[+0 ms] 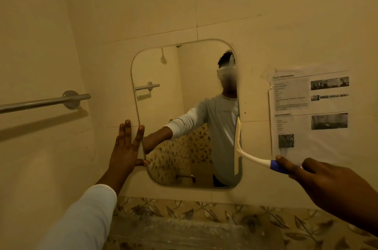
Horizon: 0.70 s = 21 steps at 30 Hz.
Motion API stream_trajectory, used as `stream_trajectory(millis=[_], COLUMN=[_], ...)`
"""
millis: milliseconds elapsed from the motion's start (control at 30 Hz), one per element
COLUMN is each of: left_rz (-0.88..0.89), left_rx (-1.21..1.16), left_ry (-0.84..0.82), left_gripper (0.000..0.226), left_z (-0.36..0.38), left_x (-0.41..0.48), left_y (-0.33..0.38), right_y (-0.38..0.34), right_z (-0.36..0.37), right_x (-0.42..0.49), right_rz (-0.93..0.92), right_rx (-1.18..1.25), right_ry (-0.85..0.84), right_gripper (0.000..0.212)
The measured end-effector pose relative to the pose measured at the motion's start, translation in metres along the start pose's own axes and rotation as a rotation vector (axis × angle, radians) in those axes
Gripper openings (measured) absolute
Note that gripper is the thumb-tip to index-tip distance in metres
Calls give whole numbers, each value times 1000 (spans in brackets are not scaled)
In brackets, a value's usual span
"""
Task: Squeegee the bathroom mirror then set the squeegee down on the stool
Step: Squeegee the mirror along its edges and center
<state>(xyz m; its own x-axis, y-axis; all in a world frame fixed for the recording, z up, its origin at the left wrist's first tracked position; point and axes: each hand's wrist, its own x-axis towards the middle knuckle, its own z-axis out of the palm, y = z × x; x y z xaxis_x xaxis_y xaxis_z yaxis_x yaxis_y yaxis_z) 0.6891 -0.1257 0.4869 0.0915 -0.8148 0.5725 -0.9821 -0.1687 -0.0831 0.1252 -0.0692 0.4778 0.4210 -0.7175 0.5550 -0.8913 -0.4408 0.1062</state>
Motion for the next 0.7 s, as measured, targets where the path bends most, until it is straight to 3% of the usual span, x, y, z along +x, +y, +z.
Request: stream_trajectory(millis=[167,300,433,500,600,700], left_rz=[-5,-19,-38,-37,-48,-59], left_rx=[-1,11,37,45,67,79], left_ry=[-27,-53,-63,-68,-83,-91], left_gripper=[155,156,150,149,150,148], left_z=[0,3,4,3,1,2], left_x=[-1,1,4,4,3,3], left_y=[1,1,1,2,3,3], right_y=[6,-19,-69,-97,-139,-176], right_z=[-2,6,37,56,82,105], right_x=[-13,-14,8,25,49,74], right_rz=[23,-135,-277,-300,-306,-387], right_rx=[25,70,49,46,26,15], right_ry=[56,204,277,203,97,94], right_gripper=[117,54,53,63,57,42])
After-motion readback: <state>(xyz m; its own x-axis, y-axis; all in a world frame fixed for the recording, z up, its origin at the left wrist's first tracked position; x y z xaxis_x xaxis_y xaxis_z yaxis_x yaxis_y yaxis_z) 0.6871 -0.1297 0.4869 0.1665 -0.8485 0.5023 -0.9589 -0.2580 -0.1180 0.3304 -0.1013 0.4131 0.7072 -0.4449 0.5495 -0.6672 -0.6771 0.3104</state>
